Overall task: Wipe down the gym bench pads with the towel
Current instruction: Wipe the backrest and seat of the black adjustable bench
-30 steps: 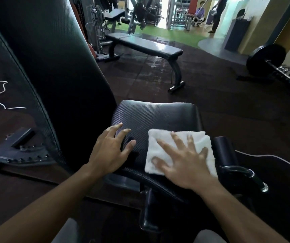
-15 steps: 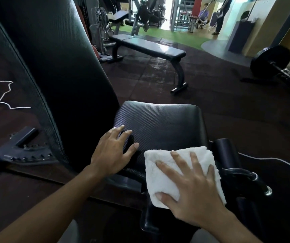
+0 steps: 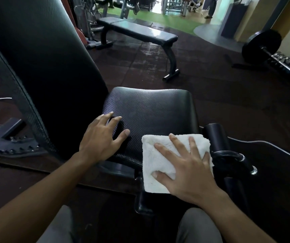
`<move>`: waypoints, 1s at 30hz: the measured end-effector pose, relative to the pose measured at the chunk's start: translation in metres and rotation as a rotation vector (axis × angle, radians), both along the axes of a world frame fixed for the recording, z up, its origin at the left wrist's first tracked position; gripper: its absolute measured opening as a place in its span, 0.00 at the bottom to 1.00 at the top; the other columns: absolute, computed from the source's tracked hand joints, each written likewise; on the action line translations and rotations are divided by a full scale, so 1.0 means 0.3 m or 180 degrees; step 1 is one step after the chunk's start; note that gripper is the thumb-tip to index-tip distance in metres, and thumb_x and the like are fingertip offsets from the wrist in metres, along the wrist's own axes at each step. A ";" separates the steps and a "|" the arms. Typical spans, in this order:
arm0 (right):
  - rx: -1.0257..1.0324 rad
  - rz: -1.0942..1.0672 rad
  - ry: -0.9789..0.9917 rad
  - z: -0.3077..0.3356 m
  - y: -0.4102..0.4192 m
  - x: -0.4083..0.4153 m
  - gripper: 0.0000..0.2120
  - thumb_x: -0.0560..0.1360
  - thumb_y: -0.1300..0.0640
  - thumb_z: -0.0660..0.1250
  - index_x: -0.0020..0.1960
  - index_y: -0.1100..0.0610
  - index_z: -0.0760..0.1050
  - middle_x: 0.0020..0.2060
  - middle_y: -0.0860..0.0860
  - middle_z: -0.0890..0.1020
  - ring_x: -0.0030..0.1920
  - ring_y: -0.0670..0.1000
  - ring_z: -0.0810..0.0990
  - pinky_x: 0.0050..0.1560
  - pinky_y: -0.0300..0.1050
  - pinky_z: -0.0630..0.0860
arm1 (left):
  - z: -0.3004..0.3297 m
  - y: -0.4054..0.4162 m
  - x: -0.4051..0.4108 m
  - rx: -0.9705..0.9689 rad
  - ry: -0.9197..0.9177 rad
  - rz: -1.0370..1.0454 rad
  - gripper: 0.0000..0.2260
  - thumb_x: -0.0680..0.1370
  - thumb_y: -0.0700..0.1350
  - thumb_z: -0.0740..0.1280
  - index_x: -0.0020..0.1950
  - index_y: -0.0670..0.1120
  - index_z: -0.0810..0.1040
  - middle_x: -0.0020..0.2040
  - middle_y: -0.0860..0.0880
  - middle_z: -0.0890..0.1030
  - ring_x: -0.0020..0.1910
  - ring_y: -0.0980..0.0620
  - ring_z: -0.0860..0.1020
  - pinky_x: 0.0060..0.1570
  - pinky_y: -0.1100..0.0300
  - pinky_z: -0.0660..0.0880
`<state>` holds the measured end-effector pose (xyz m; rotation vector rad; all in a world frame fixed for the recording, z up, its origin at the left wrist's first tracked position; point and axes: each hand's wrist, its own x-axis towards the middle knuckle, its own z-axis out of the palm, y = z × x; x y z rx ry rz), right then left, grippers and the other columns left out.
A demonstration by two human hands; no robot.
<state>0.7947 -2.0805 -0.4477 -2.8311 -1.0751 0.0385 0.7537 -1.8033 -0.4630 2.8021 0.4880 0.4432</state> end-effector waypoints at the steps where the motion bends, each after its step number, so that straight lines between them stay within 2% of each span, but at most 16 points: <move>1: 0.0031 -0.0022 -0.0012 0.001 0.006 -0.013 0.36 0.71 0.21 0.51 0.77 0.28 0.51 0.82 0.44 0.54 0.80 0.67 0.50 0.66 0.82 0.58 | 0.000 0.001 0.000 0.0026 -0.0006 -0.0008 0.34 0.75 0.71 0.51 0.74 0.52 0.70 0.75 0.46 0.68 0.75 0.44 0.63 0.73 0.47 0.62; 3: 0.0031 -0.0034 -0.0059 -0.014 -0.004 -0.043 0.36 0.72 0.22 0.52 0.78 0.30 0.53 0.81 0.46 0.57 0.80 0.68 0.53 0.65 0.83 0.59 | 0.000 0.001 -0.003 0.0021 0.0012 -0.0034 0.34 0.75 0.71 0.52 0.74 0.53 0.70 0.75 0.46 0.67 0.75 0.44 0.63 0.73 0.47 0.62; 5: 0.0035 0.0017 -0.0049 -0.016 -0.019 -0.046 0.37 0.71 0.22 0.52 0.78 0.29 0.51 0.82 0.45 0.56 0.80 0.68 0.54 0.65 0.82 0.60 | 0.003 0.000 -0.004 -0.0034 -0.0003 -0.0018 0.34 0.75 0.71 0.52 0.74 0.53 0.70 0.75 0.47 0.68 0.75 0.45 0.62 0.72 0.47 0.62; 9: 0.0126 -0.0154 0.0352 0.015 0.009 0.078 0.39 0.67 0.18 0.43 0.76 0.26 0.43 0.82 0.39 0.44 0.81 0.63 0.42 0.70 0.81 0.51 | 0.009 -0.005 -0.003 -0.0113 -0.0006 -0.0018 0.34 0.74 0.71 0.53 0.74 0.53 0.70 0.75 0.47 0.67 0.75 0.45 0.62 0.72 0.47 0.62; 12: 0.0142 -0.0260 0.0297 0.017 0.030 0.061 0.39 0.68 0.20 0.41 0.77 0.27 0.43 0.82 0.40 0.43 0.81 0.64 0.40 0.70 0.82 0.51 | 0.007 -0.001 -0.004 -0.0115 -0.0006 -0.0001 0.34 0.74 0.71 0.53 0.74 0.54 0.70 0.76 0.47 0.67 0.76 0.45 0.61 0.72 0.46 0.62; 15: 0.0086 -0.0144 0.0071 -0.019 -0.009 -0.013 0.37 0.70 0.20 0.43 0.77 0.27 0.43 0.82 0.42 0.45 0.81 0.65 0.42 0.69 0.81 0.53 | 0.004 0.000 -0.001 -0.0077 0.0001 0.0010 0.34 0.74 0.72 0.52 0.74 0.54 0.69 0.76 0.48 0.67 0.76 0.46 0.62 0.72 0.47 0.63; 20: 0.0328 -0.0317 0.0564 0.018 0.012 0.126 0.39 0.64 0.17 0.44 0.72 0.21 0.39 0.80 0.34 0.41 0.81 0.59 0.39 0.72 0.79 0.52 | 0.008 0.006 -0.008 -0.0078 0.0012 -0.0024 0.34 0.75 0.72 0.52 0.75 0.54 0.68 0.76 0.48 0.66 0.76 0.47 0.60 0.73 0.48 0.61; 25: 0.0199 -0.0217 0.0214 -0.025 -0.004 0.051 0.35 0.64 0.16 0.34 0.71 0.19 0.36 0.80 0.35 0.39 0.81 0.60 0.37 0.71 0.78 0.50 | 0.000 0.003 0.003 0.0028 0.0030 -0.0013 0.34 0.76 0.72 0.51 0.75 0.55 0.67 0.77 0.49 0.64 0.77 0.48 0.59 0.74 0.51 0.58; 28: 0.0042 -0.0282 0.0394 -0.005 0.021 0.156 0.38 0.62 0.14 0.39 0.70 0.18 0.37 0.79 0.33 0.38 0.81 0.58 0.37 0.73 0.76 0.51 | 0.000 0.001 0.007 0.0029 0.0019 -0.0009 0.35 0.75 0.73 0.50 0.75 0.55 0.68 0.77 0.49 0.64 0.77 0.47 0.59 0.74 0.50 0.58; 30: 0.0100 -0.0500 0.0625 0.034 0.083 0.251 0.39 0.65 0.16 0.45 0.73 0.21 0.41 0.80 0.34 0.41 0.81 0.59 0.39 0.73 0.77 0.52 | 0.004 0.000 0.003 0.0022 0.0054 0.0004 0.35 0.75 0.74 0.50 0.74 0.55 0.68 0.78 0.49 0.64 0.77 0.48 0.59 0.74 0.50 0.58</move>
